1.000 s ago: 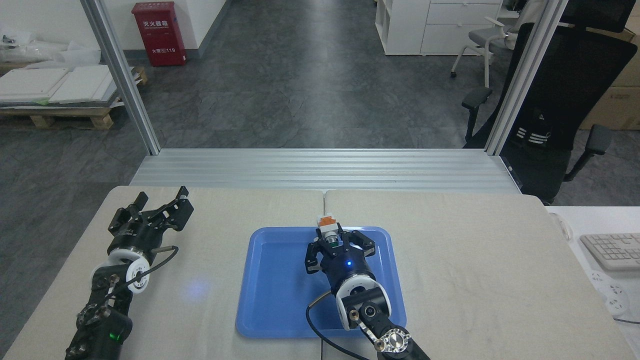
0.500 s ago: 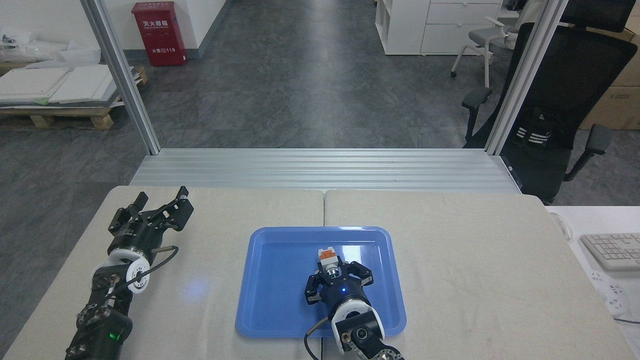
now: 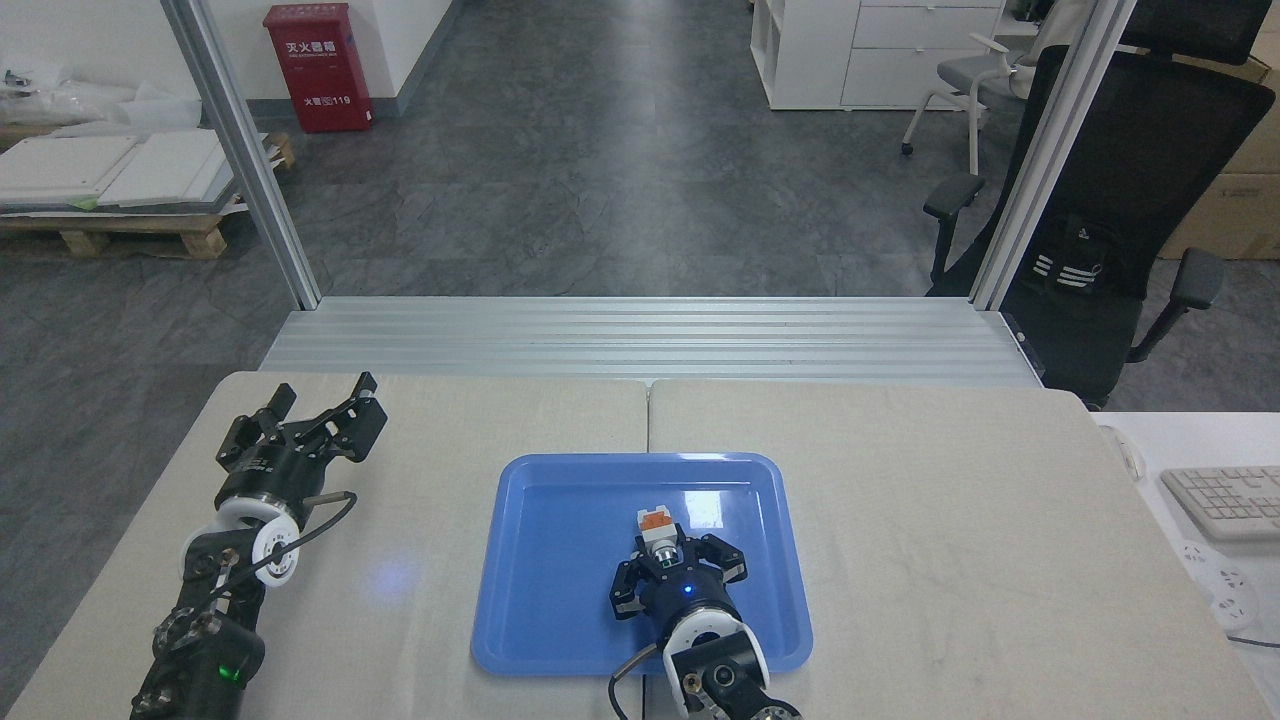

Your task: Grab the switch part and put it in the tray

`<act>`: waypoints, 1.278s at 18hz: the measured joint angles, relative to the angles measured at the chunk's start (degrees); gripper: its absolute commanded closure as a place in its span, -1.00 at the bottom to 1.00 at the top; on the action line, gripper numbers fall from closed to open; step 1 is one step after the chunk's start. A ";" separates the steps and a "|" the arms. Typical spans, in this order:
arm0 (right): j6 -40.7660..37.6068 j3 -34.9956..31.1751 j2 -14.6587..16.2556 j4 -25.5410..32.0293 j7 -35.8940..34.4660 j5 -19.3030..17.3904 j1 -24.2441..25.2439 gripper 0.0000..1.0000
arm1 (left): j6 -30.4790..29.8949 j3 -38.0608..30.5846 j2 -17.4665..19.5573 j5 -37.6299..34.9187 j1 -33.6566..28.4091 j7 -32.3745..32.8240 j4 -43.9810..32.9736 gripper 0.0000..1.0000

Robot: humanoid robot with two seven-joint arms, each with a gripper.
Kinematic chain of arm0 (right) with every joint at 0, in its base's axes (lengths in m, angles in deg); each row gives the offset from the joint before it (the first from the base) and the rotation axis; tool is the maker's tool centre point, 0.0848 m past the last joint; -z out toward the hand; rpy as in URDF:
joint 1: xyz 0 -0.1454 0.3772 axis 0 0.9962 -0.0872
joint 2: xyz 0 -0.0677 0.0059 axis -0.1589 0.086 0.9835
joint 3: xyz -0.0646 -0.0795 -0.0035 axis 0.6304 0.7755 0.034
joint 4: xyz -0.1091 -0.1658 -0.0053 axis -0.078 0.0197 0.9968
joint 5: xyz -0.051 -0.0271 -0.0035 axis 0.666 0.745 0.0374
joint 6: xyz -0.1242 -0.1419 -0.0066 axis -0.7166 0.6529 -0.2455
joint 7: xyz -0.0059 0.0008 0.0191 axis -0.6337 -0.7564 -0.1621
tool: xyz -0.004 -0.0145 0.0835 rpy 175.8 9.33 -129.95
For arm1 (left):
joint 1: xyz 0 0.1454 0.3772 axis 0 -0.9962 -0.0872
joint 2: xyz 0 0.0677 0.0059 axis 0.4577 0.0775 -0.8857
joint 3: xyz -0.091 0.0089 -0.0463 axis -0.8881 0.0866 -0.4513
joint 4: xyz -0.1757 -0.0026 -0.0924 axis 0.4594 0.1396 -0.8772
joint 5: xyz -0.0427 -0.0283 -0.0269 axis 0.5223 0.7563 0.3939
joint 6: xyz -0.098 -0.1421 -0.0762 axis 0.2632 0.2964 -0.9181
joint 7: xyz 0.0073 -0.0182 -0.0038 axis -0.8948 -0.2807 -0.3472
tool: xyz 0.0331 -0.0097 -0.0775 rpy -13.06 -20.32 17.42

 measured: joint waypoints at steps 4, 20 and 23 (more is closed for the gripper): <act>0.01 -0.39 0.02 0.03 0.01 -0.09 0.30 -0.60 | 0.00 0.00 0.00 0.00 0.00 0.00 0.02 -1.00; -11.60 -24.90 9.12 5.77 -14.79 -8.36 -5.19 -0.94 | 0.02 0.00 0.00 0.00 0.00 0.03 0.02 -1.00; -19.49 -30.78 16.71 5.59 -15.41 -14.53 -4.80 -0.94 | 0.02 0.00 0.00 0.00 0.00 0.03 0.02 -1.00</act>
